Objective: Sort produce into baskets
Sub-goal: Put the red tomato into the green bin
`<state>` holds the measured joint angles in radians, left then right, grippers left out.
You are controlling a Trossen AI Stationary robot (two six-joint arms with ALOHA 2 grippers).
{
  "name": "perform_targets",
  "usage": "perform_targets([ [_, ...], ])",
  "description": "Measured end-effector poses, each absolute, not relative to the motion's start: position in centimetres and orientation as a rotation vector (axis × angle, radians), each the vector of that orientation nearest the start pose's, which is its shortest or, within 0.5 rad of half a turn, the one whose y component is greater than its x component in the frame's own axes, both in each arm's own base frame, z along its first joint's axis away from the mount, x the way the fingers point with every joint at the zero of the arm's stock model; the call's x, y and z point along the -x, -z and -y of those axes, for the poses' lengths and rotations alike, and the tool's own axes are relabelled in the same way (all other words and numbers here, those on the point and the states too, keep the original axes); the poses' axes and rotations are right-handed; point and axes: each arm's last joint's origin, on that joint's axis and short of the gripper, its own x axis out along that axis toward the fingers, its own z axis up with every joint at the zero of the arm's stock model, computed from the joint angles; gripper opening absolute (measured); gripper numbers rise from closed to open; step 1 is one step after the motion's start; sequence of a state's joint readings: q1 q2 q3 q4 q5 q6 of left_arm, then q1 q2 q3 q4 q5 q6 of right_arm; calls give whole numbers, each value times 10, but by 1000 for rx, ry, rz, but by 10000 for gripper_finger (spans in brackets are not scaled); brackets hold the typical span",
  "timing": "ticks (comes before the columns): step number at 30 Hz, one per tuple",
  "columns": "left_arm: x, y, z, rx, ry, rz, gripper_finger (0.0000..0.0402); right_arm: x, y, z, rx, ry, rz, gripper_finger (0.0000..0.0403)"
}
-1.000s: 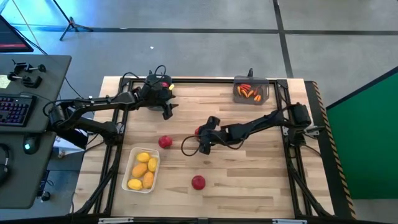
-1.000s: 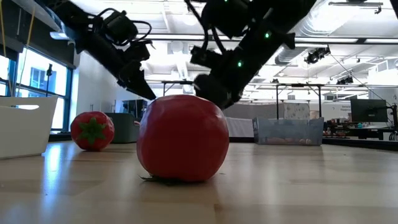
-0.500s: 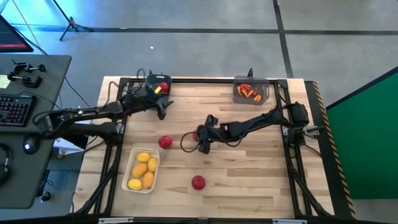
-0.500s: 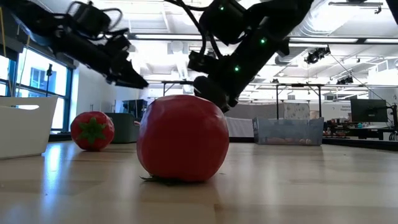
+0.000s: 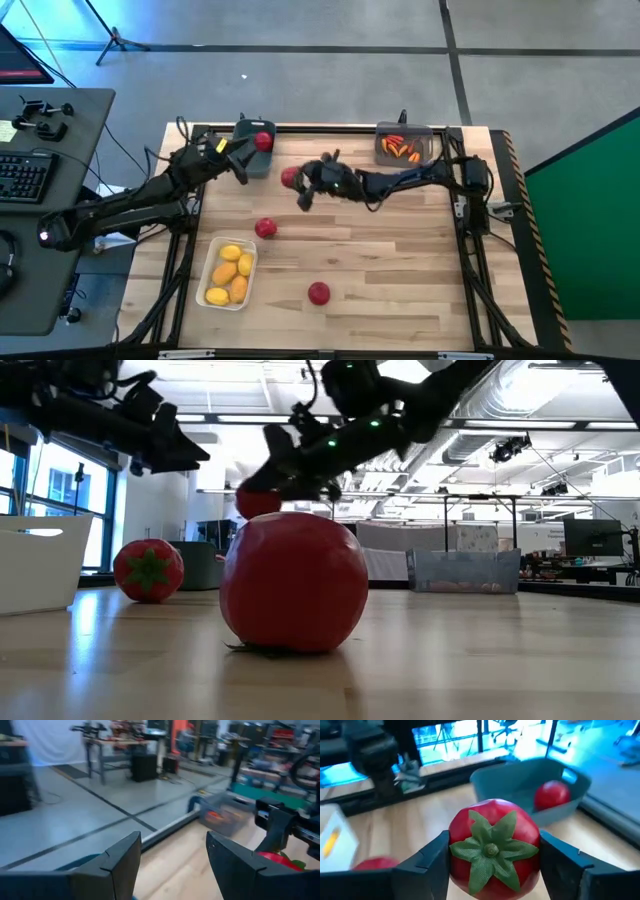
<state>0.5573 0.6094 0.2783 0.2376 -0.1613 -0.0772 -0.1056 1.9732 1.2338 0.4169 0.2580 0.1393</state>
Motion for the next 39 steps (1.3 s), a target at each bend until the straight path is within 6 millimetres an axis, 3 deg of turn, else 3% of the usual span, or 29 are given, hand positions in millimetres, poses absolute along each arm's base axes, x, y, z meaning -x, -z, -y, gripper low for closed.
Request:
perform_targets([
  [6,-115,-222,-83,101,-880,-15,209,-474,-197,86,-114,333,-277,223],
  [13,-109,-220,-80,120,-917,-6,209,-517,-187,117,-114,346,-268,222],
  [19,-107,-220,-80,128,-927,-5,209,-540,-182,140,-108,367,-270,222],
  [32,-105,-220,-81,130,-1001,7,209,-539,-159,178,-213,329,-305,218],
  [39,-105,-220,-81,145,-1008,15,209,-536,-156,185,-223,310,-331,239],
])
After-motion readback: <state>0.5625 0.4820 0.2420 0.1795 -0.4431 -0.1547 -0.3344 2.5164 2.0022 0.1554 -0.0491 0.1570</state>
